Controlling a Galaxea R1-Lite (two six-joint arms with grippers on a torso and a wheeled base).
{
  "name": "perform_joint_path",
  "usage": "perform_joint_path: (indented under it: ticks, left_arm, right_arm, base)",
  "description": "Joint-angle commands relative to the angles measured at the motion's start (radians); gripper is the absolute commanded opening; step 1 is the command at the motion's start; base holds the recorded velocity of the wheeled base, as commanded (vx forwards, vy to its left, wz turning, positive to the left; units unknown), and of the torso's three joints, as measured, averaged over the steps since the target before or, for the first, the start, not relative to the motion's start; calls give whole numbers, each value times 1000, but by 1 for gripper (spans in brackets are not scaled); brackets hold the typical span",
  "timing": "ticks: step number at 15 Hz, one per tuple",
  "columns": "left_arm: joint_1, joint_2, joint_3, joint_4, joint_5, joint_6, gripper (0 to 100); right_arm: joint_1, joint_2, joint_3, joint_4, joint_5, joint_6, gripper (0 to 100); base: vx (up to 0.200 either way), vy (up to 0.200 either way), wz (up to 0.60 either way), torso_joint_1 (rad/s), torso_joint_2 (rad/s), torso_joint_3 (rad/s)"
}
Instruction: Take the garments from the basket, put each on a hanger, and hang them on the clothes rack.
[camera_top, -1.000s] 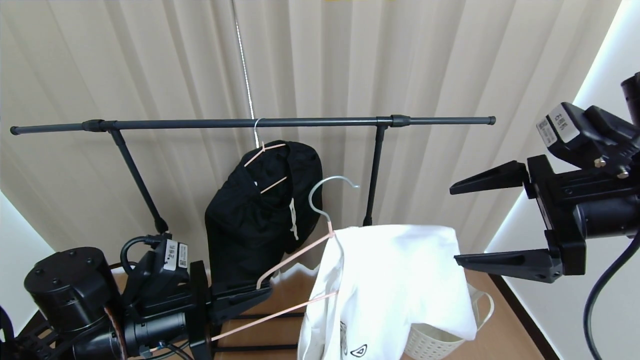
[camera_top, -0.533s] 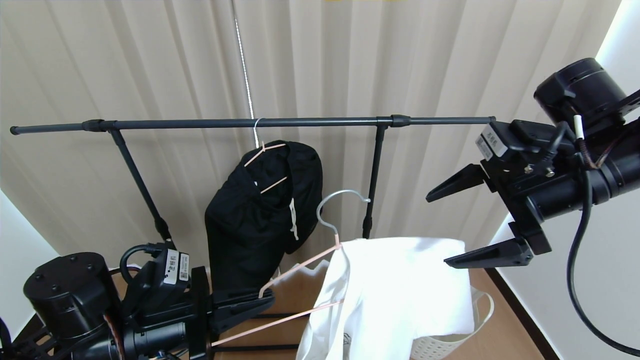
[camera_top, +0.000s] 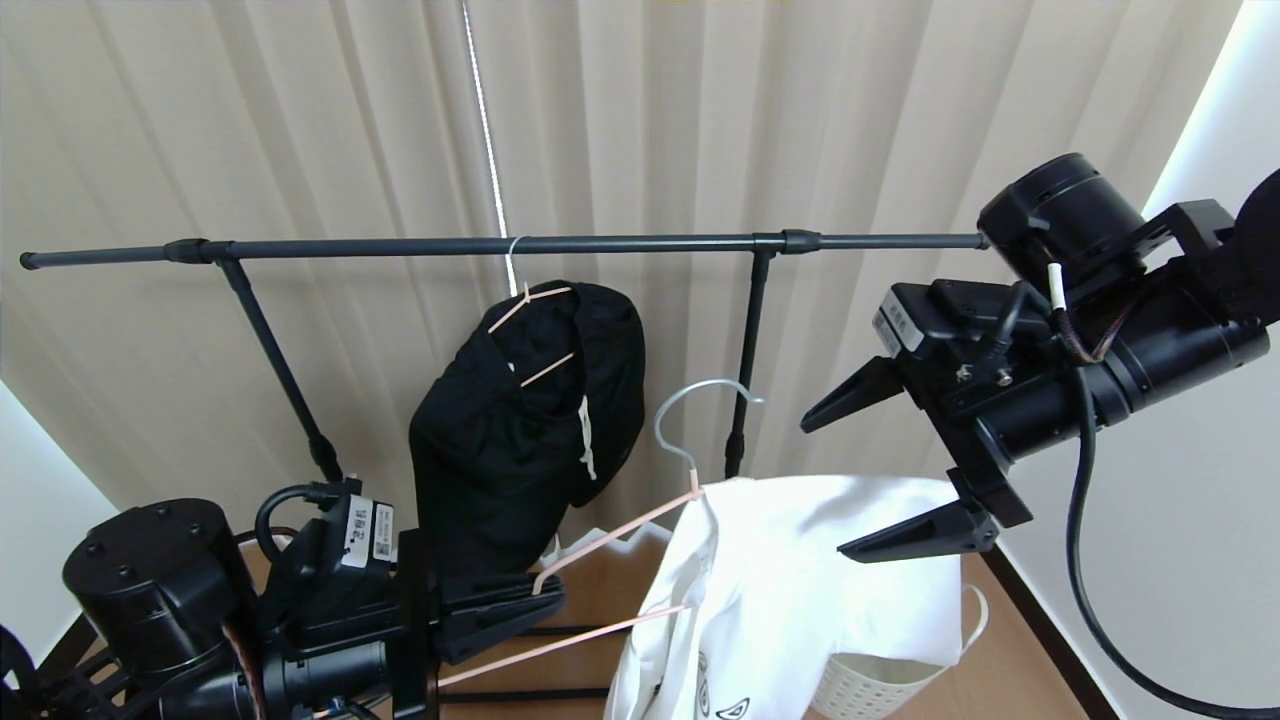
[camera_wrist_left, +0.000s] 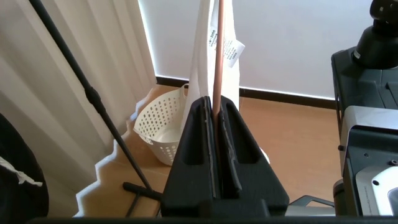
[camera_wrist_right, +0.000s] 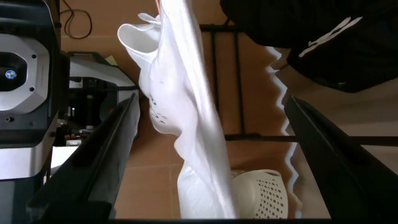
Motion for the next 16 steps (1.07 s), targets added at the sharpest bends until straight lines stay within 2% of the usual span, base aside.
perform_joint_path:
  ticks: [1, 8, 16]
  left_arm:
    - [-3, 4, -1, -1, 0, 0, 0]
    - [-6, -2, -1, -1, 0, 0, 0]
    - [-6, -2, -1, -1, 1, -2, 0]
  right_arm:
    - [19, 32, -2, 0, -2, 0, 100]
    - [42, 89, -41, -3, -22, 0, 100]
    - [50, 118, -41, -6, -30, 0, 100]
  base:
    - [0, 0, 0, 0, 0, 0]
    - [0, 0, 0, 0, 0, 0]
    - [0, 0, 0, 0, 0, 0]
